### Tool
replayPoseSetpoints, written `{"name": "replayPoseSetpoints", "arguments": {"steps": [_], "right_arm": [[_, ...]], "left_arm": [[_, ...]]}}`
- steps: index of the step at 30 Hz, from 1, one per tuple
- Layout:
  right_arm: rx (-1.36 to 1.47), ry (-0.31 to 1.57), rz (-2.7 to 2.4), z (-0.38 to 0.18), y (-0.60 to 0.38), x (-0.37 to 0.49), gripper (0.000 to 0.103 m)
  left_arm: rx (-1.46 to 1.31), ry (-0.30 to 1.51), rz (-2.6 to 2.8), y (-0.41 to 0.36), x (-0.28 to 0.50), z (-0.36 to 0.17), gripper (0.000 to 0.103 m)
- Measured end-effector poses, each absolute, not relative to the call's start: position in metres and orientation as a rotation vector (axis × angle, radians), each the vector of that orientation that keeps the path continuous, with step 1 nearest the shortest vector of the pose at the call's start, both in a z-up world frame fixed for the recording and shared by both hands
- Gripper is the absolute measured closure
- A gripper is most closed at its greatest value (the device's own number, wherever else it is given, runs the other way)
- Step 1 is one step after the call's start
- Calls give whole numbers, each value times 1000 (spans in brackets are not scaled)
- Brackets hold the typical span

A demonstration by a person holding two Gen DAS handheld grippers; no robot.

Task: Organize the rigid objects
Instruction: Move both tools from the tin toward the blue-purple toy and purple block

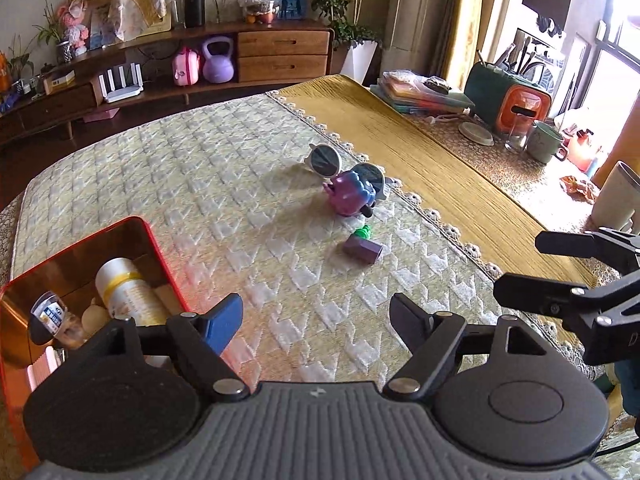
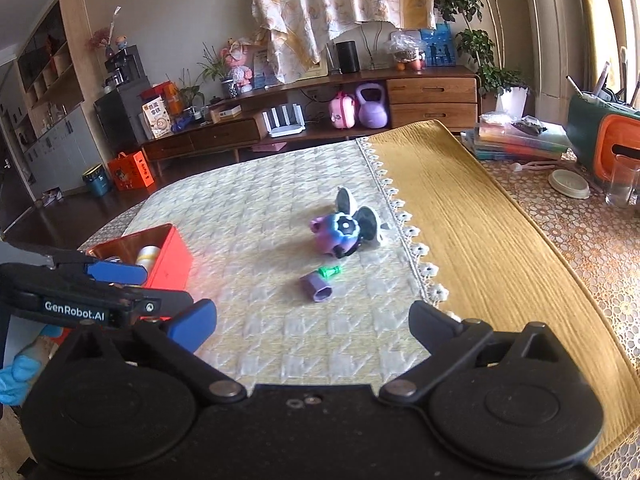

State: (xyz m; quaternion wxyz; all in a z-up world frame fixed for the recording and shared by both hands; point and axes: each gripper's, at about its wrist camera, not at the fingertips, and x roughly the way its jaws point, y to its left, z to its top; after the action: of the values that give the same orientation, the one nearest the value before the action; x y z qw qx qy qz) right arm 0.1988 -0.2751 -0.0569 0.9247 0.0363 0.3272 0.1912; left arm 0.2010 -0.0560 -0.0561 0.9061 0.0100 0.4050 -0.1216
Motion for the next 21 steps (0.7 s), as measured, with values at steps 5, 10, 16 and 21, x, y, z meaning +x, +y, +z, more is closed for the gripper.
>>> {"name": "replayPoseSetpoints", "arguments": {"steps": [5, 10, 16, 21], "right_arm": [[75, 671, 371, -55, -289, 218, 0], [82, 677, 371, -56, -297, 235, 0], [74, 708, 369, -59, -295, 263, 0], [68, 727, 379, -63, -288, 285, 1]], "left_arm": [[17, 828, -265, -76, 211, -65, 22], [30, 826, -265, -96, 226, -76, 22], [22, 830, -275, -112, 243, -89, 22], [-15, 849, -257, -116, 259, -104, 22]]}}
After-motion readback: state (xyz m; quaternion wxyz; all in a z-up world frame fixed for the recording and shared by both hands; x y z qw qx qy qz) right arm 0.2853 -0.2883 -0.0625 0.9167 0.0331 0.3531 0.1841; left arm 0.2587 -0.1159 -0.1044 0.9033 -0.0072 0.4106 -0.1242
